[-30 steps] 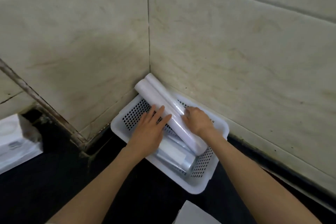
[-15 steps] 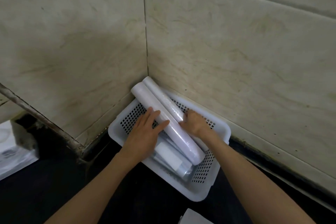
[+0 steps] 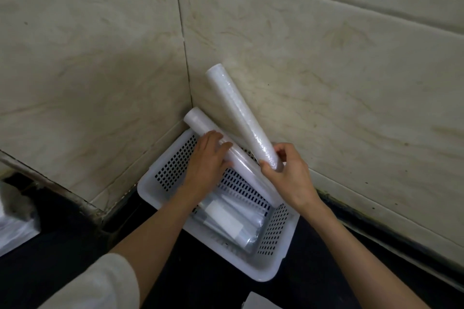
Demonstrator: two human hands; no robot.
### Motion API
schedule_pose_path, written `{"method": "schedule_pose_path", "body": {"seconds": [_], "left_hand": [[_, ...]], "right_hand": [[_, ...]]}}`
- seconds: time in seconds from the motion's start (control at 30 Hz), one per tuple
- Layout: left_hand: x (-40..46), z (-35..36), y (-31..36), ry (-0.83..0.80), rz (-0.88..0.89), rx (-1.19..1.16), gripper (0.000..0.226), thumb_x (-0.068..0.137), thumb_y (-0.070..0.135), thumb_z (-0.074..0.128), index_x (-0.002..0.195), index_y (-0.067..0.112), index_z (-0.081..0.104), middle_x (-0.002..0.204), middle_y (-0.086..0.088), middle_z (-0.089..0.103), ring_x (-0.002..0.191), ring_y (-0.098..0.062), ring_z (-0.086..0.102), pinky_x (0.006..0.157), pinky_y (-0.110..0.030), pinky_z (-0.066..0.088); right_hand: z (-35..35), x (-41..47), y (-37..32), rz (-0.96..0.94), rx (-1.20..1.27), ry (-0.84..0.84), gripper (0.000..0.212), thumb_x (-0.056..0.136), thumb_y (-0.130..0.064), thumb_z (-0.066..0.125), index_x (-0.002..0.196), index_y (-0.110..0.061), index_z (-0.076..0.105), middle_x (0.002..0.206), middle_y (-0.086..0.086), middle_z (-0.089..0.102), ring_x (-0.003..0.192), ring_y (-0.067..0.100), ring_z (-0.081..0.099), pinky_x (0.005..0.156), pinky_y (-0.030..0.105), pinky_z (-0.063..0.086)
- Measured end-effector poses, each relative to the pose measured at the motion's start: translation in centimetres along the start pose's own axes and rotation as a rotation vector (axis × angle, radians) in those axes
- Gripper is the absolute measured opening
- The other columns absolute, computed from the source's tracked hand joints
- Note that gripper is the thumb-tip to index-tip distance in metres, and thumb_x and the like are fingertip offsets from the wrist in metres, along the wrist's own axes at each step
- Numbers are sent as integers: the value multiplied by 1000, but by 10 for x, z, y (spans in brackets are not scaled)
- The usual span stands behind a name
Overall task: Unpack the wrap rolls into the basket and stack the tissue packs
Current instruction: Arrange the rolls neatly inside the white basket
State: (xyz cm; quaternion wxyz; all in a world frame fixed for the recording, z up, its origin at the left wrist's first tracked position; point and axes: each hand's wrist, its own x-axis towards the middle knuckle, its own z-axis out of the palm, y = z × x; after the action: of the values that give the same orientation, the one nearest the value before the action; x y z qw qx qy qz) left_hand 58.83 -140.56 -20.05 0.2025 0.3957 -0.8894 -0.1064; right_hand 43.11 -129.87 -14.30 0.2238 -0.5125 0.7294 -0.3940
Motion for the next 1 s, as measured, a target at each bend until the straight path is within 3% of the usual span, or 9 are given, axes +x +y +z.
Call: {"method": "schedule_pose_path", "body": {"seconds": [0.07, 0.17, 0.27, 0.33, 0.4, 0.5, 0.63, 0.8, 1.0], "left_hand": [[-2, 2, 2, 54, -22, -43, 40, 70, 11, 77, 106, -1, 62, 117, -27, 56, 110, -40, 54, 85, -49, 53], [-8, 6, 2, 136, -83, -273, 35, 84, 2, 62, 118, 2, 53, 132, -19, 49, 124, -29, 46, 96, -30, 43], [-12, -7, 3, 154, -376, -820, 43, 89, -6, 43, 126, 15, 38, 129, -4, 49, 124, -16, 46, 98, -23, 37], [-11, -21, 1, 231, -584, -1175, 45, 90, -1, 46, 128, 20, 34, 126, -2, 52, 115, -11, 53, 93, -25, 46], [-11, -31, -2, 324, -727, -1395, 46, 90, 8, 53, 130, 23, 35, 128, -4, 53, 113, -13, 56, 92, -32, 52], [-17, -39, -3, 387, -753, -1278, 46, 90, 14, 57, 131, 22, 38, 131, -5, 50, 112, -13, 55, 96, -38, 50], [-23, -33, -6, 193, -731, -904, 51, 93, 12, 46, 141, 16, 28, 144, -12, 32, 120, -22, 47, 106, -43, 40], [-33, -27, -11, 8, -626, -635, 61, 96, 10, 38, 146, 15, 4, 155, -6, 2, 138, -19, 20, 106, -23, 21], [-41, -30, -21, -117, -577, -483, 60, 95, 10, 38, 147, 17, 8, 152, -14, 16, 139, -25, 20, 114, -39, 21]], "right_hand": [[2, 1, 2, -2, -16, 2, 26, 82, -25, 64, 102, -21, 47, 100, -1, 56, 85, 13, 53, 68, 14, 41], [15, 4, 4, -2, -62, -11, 27, 83, -25, 63, 104, -18, 48, 99, -2, 54, 79, 9, 50, 61, 7, 39], [34, 2, 5, 47, -85, -93, 29, 85, -25, 62, 108, -14, 48, 103, 3, 54, 83, 16, 53, 65, 18, 44], [47, -3, 7, 63, -140, -147, 31, 85, -23, 61, 111, -12, 48, 106, 5, 54, 90, 19, 54, 78, 33, 51], [58, -8, 10, 18, -285, -167, 33, 86, -26, 60, 113, -13, 48, 111, 4, 54, 100, 18, 49, 91, 37, 45], [68, -11, 12, -69, -460, -132, 37, 87, -31, 57, 118, -13, 48, 118, 5, 51, 109, 21, 45, 96, 37, 38], [72, -10, 14, -163, -624, -97, 38, 89, -32, 55, 120, -13, 48, 114, 8, 52, 104, 23, 47, 93, 36, 40], [69, -14, 17, -218, -637, -119, 36, 91, -29, 52, 122, -13, 48, 105, 9, 54, 92, 22, 51, 80, 35, 50], [69, -25, 24, -243, -719, -235, 40, 93, -17, 45, 132, -14, 36, 117, 12, 52, 96, 26, 52, 78, 35, 49]]}}
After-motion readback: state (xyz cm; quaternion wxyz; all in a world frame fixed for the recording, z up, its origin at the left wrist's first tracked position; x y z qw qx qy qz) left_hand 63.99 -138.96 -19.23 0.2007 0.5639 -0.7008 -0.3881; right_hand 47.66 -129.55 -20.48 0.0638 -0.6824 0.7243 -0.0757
